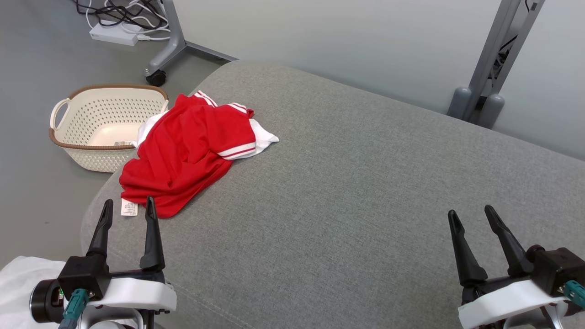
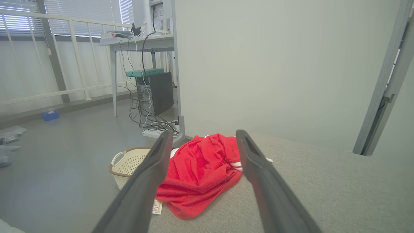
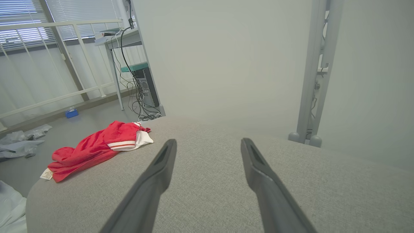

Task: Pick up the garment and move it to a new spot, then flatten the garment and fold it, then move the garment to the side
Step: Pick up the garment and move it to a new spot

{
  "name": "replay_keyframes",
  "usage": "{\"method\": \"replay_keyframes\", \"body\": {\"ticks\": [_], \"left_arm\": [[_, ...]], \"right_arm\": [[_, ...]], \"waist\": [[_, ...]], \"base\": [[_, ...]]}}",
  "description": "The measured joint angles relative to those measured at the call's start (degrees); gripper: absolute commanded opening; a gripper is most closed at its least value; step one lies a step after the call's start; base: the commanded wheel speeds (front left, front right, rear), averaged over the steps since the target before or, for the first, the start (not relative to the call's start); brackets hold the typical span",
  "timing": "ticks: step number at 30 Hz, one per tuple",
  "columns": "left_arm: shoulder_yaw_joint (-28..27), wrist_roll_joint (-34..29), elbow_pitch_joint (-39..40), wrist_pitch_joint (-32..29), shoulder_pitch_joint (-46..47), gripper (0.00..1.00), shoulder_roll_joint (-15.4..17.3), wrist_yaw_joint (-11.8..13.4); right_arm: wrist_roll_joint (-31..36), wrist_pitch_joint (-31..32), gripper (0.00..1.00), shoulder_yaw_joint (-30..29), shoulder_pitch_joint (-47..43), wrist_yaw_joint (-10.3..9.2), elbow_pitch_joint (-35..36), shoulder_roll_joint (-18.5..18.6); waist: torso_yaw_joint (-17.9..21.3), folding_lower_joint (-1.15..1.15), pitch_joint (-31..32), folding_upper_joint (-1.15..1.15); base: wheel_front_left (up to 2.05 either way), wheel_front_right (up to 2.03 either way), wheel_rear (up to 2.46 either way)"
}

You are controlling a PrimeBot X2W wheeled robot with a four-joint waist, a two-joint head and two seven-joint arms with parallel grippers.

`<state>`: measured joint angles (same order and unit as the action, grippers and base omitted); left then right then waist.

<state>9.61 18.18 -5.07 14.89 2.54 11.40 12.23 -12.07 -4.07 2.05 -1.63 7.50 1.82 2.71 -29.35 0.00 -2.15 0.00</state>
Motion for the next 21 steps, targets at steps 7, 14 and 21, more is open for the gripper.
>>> {"method": "replay_keyframes", "body": {"ticks": [7,14,21], "left_arm": [[-0.2,-0.6,0.4,0.0,0.3,1.0,0.0,-0.6],[-1.7,-0.8,0.9,0.0,1.8,1.0,0.2,-0.6],[-6.5,-1.5,5.3,-1.1,11.6,1.0,4.7,1.0]], "right_arm": [[-0.1,-0.1,1.0,-0.1,0.1,0.0,-0.6,0.0],[0.0,-0.1,1.0,0.2,0.5,-0.01,-0.5,0.0],[1.4,1.1,1.0,0.1,1.9,0.0,1.2,0.0]], "waist": [[0.0,0.0,-0.4,0.0],[0.6,0.0,-1.2,0.0],[2.2,0.0,-4.1,0.0]], "base": [[0.0,0.0,0.0],[0.0,0.0,0.0],[0.0,0.0,0.0]]}}
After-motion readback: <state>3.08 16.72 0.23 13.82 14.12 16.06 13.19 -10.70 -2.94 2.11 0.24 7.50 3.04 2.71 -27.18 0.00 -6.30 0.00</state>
